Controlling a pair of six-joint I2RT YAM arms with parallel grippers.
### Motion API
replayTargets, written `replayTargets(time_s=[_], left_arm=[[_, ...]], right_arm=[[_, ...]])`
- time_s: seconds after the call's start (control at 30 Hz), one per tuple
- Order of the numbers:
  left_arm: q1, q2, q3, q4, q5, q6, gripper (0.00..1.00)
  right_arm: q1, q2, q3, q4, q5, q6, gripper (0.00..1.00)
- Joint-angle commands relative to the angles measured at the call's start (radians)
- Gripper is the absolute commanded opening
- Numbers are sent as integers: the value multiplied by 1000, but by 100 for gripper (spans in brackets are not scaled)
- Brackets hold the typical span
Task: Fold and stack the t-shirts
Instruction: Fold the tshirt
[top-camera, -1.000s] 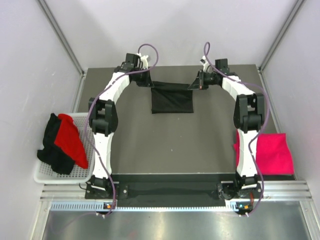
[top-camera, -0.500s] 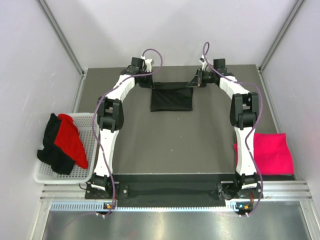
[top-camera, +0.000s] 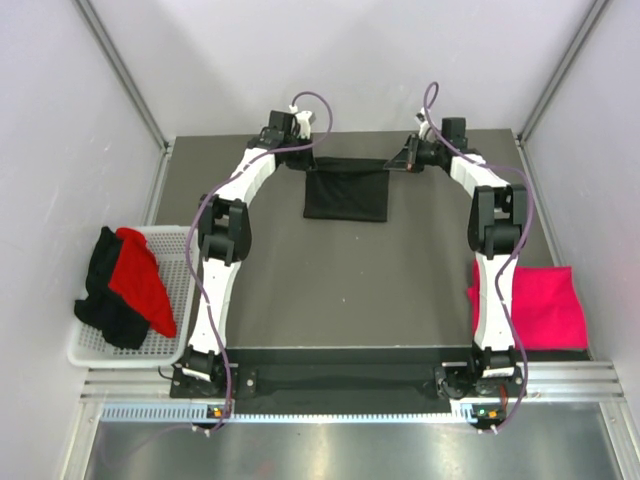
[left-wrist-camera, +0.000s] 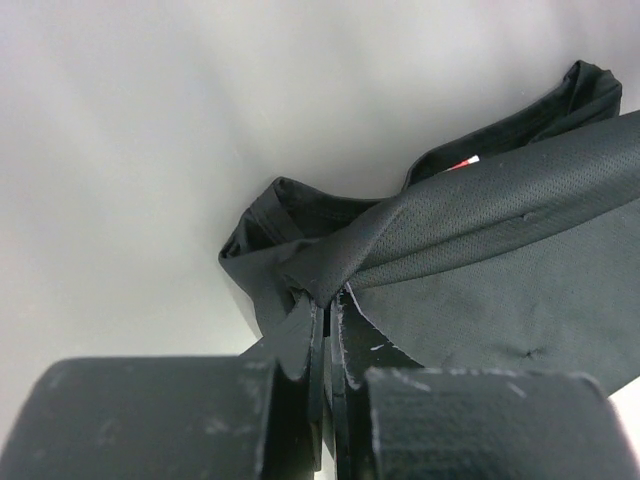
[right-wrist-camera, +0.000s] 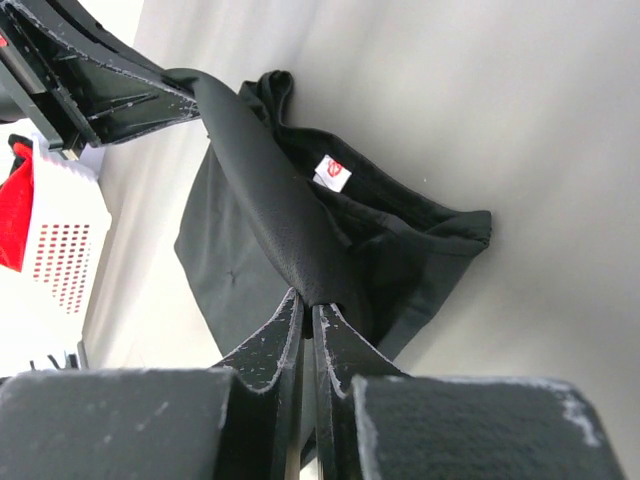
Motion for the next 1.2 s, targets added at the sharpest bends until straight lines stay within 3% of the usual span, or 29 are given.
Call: replayTargets(time_s=[0.0,0.47,0.63,0.67,0.73,0.93,1.0,1.1,1.17], left_arm=[[14,-26,47,40,-48,10,0],[13,-32,61,32,-82,2,0],[11,-46,47,23,-108,1,1],[10,-51,46,23,-137,-1,15],[5,-55,46,29,-186,-12,60],[-9,-95,65,15,-297,-9,64],[-10,-132,34,3,-321,-9,64],[-13,-183,-45,-2,-283,-15,64],[-12,-235,-112,21,-182,-32,63]], right_arm=[[-14,-30,50,63,-10,15,3],[-1,63,127,105,4,48,4],[5,97,152,108,-8,45,15],[8,103,158,103,-5,35,19],[9,103,185,65,12,-4,38],[-9,31,150,-32,10,-89,45],[-18,0,108,-71,16,-112,52],[-31,-33,55,-141,33,-159,57],[-31,-56,22,-159,61,-204,58]])
